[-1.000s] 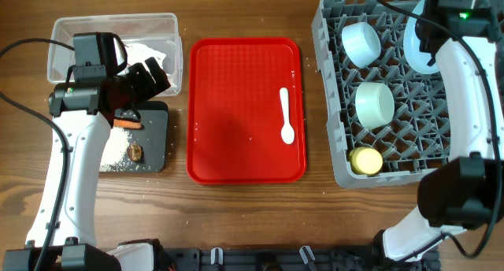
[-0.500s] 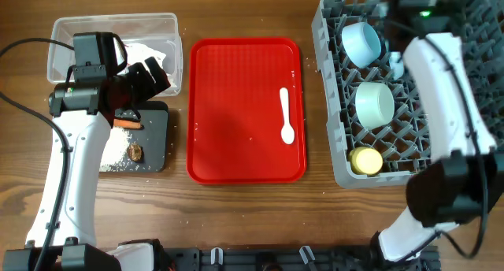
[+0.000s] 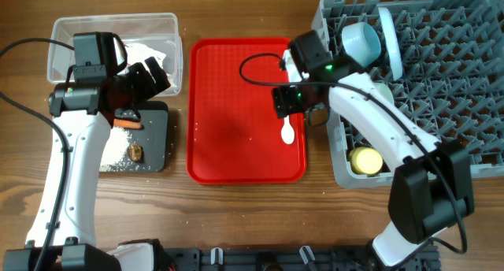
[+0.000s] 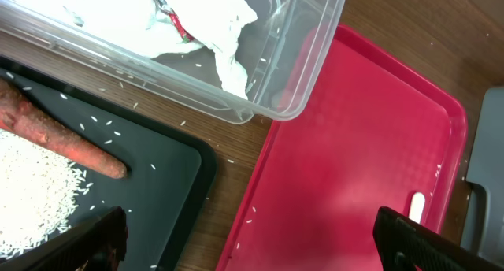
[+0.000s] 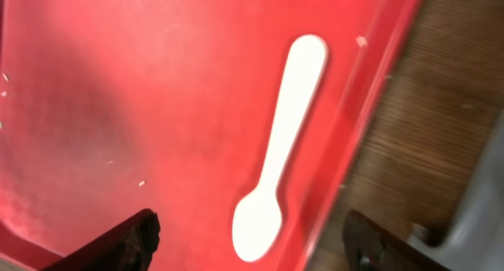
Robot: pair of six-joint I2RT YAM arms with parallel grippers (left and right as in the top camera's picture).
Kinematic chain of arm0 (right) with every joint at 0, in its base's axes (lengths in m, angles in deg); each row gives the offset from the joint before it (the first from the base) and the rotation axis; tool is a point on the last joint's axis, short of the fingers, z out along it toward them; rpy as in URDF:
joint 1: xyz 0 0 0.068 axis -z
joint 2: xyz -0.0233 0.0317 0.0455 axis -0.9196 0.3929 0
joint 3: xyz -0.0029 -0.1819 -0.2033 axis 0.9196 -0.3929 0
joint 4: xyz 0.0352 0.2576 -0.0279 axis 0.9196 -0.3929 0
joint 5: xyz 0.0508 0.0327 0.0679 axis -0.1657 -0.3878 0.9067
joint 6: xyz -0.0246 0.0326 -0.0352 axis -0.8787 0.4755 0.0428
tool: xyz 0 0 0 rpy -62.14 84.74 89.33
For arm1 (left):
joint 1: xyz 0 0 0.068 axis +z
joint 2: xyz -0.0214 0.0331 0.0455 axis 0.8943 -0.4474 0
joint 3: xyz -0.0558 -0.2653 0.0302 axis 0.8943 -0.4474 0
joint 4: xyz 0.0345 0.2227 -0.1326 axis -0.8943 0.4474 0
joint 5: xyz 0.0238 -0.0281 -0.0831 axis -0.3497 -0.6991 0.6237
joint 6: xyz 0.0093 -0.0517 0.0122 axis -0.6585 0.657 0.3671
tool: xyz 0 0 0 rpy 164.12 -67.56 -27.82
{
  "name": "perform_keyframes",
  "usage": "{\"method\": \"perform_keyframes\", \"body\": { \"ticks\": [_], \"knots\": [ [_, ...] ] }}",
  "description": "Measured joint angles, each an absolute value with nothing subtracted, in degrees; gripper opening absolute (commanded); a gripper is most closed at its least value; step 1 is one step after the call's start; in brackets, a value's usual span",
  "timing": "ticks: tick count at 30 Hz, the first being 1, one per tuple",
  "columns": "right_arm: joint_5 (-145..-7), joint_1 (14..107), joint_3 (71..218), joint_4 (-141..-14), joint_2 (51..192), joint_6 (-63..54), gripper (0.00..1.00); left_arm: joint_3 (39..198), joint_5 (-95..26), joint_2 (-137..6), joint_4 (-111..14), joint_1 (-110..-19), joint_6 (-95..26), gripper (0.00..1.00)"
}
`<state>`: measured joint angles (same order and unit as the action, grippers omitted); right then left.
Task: Sort waste into correct bins and load items into the dishwasher rack
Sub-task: 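Grasp the white spoon on the red tray with the right gripper, then drop the white spoon into the dish rack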
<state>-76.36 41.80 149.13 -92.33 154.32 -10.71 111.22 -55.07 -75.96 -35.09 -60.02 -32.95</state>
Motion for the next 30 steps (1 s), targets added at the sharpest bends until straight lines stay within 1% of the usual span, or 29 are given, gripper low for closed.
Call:
{"method": "perform_keyframes", "body": {
  "ticks": [1,4,7,11,12,13,14,15,16,21,25,27,30],
  "knots": [
    [-76.03,41.06,147.16,-89.88,154.29,-9.66,0.67,111.22,-55.07,-75.96,-35.11,-60.02,-32.95,1.0],
    [-76.01,39.71,144.05,-84.55,154.58,-7.91,0.65,111.22,-55.1,-75.96,-35.09,-60.02,-32.95,1.0],
    [-77.61,39.36,142.72,-83.13,157.92,-6.03,0.59,111.22,-55.07,-75.96,-35.11,-60.02,-32.95,1.0],
    [-81.08,39.36,142.61,-81.25,162.62,-3.27,0.56,111.22,-55.07,-75.96,-35.11,-60.02,-32.95,1.0],
    [-81.76,39.36,142.79,-80.53,163.39,-3.01,0.53,111.22,-55.07,-75.96,-35.13,-60.02,-32.95,1.0],
    [-82.02,39.36,142.87,-80.55,163.54,-2.86,0.47,111.22,-55.1,-75.96,-35.11,-60.02,-32.95,1.0],
    [-82.2,39.36,142.98,-80.57,163.65,-2.66,0.27,111.22,-55.1,-75.96,-35.11,-60.02,-32.95,1.0],
    [-82.46,39.38,143.01,-80.61,163.71,-2.36,0.13,111.22,-55.1,-75.96,-35.11,-60.02,-32.95,1.0],
    [-82.59,39.42,143.01,-80.64,163.74,-2.29,0.04,111.22,-55.07,-75.96,-35.11,-60.02,-32.95,1.0],
    [-82.52,39.42,143.07,-80.85,163.85,-2.01,0.04,111.22,-55.07,-75.96,-35.11,-60.02,-32.95,1.0],
    [-82.02,39.92,144.69,-86.58,163.67,-2.03,0.04,111.22,-55.07,-75.96,-35.09,-60.02,-32.95,1.0],
    [-81.69,40.19,146.2,-89.9,160.19,-2.44,0.04,111.22,-55.07,-75.96,-35.09,-60.02,-32.95,1.0],
    [-82.96,41.94,149.13,-92.55,145.99,-2.68,0.04,111.22,-55.07,-75.96,-35.09,-60.02,-32.95,1.0]
  ]
}}
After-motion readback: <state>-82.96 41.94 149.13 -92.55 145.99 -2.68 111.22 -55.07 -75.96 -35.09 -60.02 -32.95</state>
